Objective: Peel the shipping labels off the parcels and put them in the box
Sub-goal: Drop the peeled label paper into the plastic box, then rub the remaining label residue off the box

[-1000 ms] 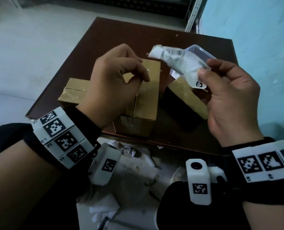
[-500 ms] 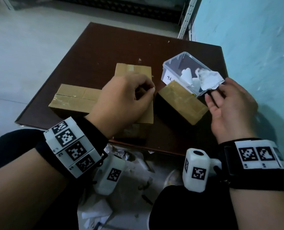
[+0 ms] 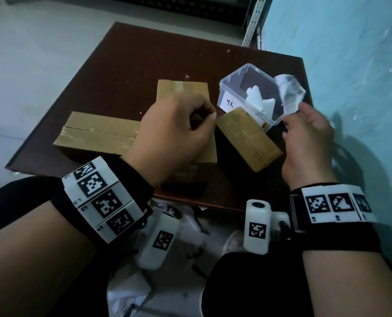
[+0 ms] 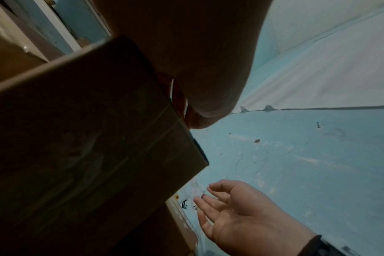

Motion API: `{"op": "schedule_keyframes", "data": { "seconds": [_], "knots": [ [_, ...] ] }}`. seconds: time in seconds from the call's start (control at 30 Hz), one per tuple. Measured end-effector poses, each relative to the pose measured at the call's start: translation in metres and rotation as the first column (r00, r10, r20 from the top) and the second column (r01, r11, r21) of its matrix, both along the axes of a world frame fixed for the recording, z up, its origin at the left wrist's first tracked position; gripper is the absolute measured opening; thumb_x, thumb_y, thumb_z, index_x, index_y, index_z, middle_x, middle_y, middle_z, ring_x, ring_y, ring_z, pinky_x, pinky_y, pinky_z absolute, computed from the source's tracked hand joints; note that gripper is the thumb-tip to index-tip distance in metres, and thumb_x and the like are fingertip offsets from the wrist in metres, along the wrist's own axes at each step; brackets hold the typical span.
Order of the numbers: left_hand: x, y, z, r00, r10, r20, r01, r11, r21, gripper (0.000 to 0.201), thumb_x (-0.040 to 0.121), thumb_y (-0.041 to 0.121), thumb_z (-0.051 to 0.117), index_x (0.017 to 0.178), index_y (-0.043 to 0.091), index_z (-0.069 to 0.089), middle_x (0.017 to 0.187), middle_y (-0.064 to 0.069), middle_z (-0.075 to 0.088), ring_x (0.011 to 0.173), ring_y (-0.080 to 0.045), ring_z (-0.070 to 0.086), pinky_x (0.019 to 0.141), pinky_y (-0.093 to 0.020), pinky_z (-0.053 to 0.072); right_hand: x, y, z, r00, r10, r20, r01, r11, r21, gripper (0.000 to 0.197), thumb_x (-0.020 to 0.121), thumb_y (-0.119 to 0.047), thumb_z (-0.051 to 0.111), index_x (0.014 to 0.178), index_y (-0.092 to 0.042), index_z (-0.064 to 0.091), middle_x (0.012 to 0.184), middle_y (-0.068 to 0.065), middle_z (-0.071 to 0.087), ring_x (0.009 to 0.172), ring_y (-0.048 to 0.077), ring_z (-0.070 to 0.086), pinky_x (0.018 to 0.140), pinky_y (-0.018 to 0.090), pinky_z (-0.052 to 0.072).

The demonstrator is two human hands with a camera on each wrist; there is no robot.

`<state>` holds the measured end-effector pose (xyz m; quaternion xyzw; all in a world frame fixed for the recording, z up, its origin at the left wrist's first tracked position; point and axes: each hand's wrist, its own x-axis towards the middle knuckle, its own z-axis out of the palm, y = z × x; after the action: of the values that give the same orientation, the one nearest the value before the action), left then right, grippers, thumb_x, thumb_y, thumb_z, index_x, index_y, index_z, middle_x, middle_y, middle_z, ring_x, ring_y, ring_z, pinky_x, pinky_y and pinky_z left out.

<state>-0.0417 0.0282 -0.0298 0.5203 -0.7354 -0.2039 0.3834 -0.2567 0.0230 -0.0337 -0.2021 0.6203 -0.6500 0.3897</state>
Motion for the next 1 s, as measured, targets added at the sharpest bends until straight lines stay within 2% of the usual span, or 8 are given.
{"op": "schedule_keyframes", "data": {
  "seconds": [0.07, 0.17, 0.33, 0.43, 0.57, 0.73, 0.9, 1.0],
  "knots": [
    [0.001, 0.001, 0.001, 1.000, -0.003, 0.000, 0.003, 1.000, 0.012, 0.016, 0.098, 0.030, 0.063, 0.102, 0.021, 0.076, 0.097, 0.010, 0.073, 0.091, -0.011, 0.068, 0.076, -0.041, 0.059, 0.004, 0.000, 0.000, 1.000, 0.009, 0.010, -0.008, 0.999, -0.043, 0.041, 0.099, 0.008, 0.058, 0.132, -0.013, 0.068, 0.117, -0.006, 0.075, 0.073, -0.013, 0.068, 0.061, 0.006, 0.049],
    [0.003, 0.000, 0.001, 1.000, -0.004, -0.012, 0.004, 1.000, 0.013, 0.015, 0.099, 0.028, 0.064, 0.102, 0.020, 0.077, 0.096, 0.010, 0.073, 0.090, -0.010, 0.068, 0.076, -0.041, 0.058, 0.005, 0.000, -0.002, 1.000, 0.013, 0.003, -0.013, 0.997, -0.079, 0.046, 0.101, 0.003, 0.062, 0.146, -0.008, 0.063, 0.130, 0.002, 0.073, 0.081, -0.013, 0.068, 0.067, 0.004, 0.050],
    [0.004, 0.002, 0.002, 1.000, -0.012, -0.027, 0.013, 1.000, 0.028, 0.015, 0.099, 0.027, 0.064, 0.101, 0.019, 0.077, 0.094, 0.009, 0.073, 0.087, -0.007, 0.068, 0.075, -0.039, 0.058, 0.004, 0.000, -0.006, 0.997, 0.076, 0.018, -0.076, 0.997, -0.019, 0.049, 0.105, -0.007, 0.061, 0.153, -0.018, 0.059, 0.143, -0.005, 0.067, 0.102, -0.009, 0.062, 0.061, 0.000, 0.048],
    [0.004, 0.002, 0.002, 0.999, -0.012, -0.044, 0.014, 0.999, 0.034, 0.015, 0.098, 0.026, 0.064, 0.100, 0.019, 0.077, 0.093, 0.009, 0.074, 0.086, -0.006, 0.068, 0.075, -0.038, 0.057, 0.004, 0.000, -0.007, 0.997, 0.077, -0.032, -0.078, 0.997, -0.016, 0.047, 0.104, -0.005, 0.060, 0.149, -0.017, 0.060, 0.135, -0.005, 0.068, 0.097, -0.006, 0.064, 0.061, 0.002, 0.048],
    [0.004, 0.000, 0.001, 0.996, -0.004, -0.087, 0.006, 1.000, 0.016, 0.016, 0.098, 0.027, 0.064, 0.100, 0.017, 0.077, 0.092, 0.007, 0.074, 0.085, -0.008, 0.069, 0.075, -0.036, 0.057, 0.002, -0.001, -0.006, 0.985, 0.024, -0.170, -0.034, 0.998, -0.058, 0.038, 0.101, -0.003, 0.063, 0.136, -0.017, 0.068, 0.122, -0.005, 0.075, 0.098, -0.003, 0.072, 0.075, 0.008, 0.053],
    [0.007, 0.000, 0.001, 0.985, -0.009, -0.173, 0.006, 1.000, -0.014, 0.013, 0.099, 0.019, 0.065, 0.101, 0.012, 0.077, 0.090, 0.010, 0.071, 0.081, 0.002, 0.066, 0.069, -0.009, 0.048, 0.001, 0.000, -0.006, 0.972, -0.005, -0.233, -0.021, 0.994, -0.107, 0.028, 0.098, 0.001, 0.068, 0.118, -0.018, 0.074, 0.110, -0.003, 0.079, 0.094, -0.001, 0.076, 0.081, 0.013, 0.056],
    [0.012, 0.005, 0.003, 0.966, -0.016, -0.257, 0.011, 1.000, -0.024, 0.012, 0.101, 0.016, 0.065, 0.099, 0.012, 0.076, 0.089, 0.009, 0.073, 0.074, -0.010, 0.068, 0.063, -0.022, 0.054, 0.006, 0.001, -0.004, 0.983, 0.074, -0.165, -0.089, 0.992, -0.085, 0.028, 0.095, 0.009, 0.069, 0.109, -0.014, 0.077, 0.108, 0.003, 0.080, 0.095, 0.005, 0.079, 0.076, 0.013, 0.057],
    [0.013, 0.008, 0.004, 0.964, -0.018, -0.266, 0.015, 1.000, -0.015, 0.012, 0.101, 0.016, 0.065, 0.099, 0.012, 0.076, 0.089, 0.009, 0.072, 0.076, -0.016, 0.069, 0.062, -0.022, 0.054, 0.011, 0.001, -0.004, 0.985, 0.125, -0.114, -0.131, 0.990, -0.045, 0.030, 0.097, 0.010, 0.067, 0.117, -0.011, 0.076, 0.103, -0.001, 0.079, 0.080, -0.004, 0.075, 0.065, 0.009, 0.053]
  ]
}}
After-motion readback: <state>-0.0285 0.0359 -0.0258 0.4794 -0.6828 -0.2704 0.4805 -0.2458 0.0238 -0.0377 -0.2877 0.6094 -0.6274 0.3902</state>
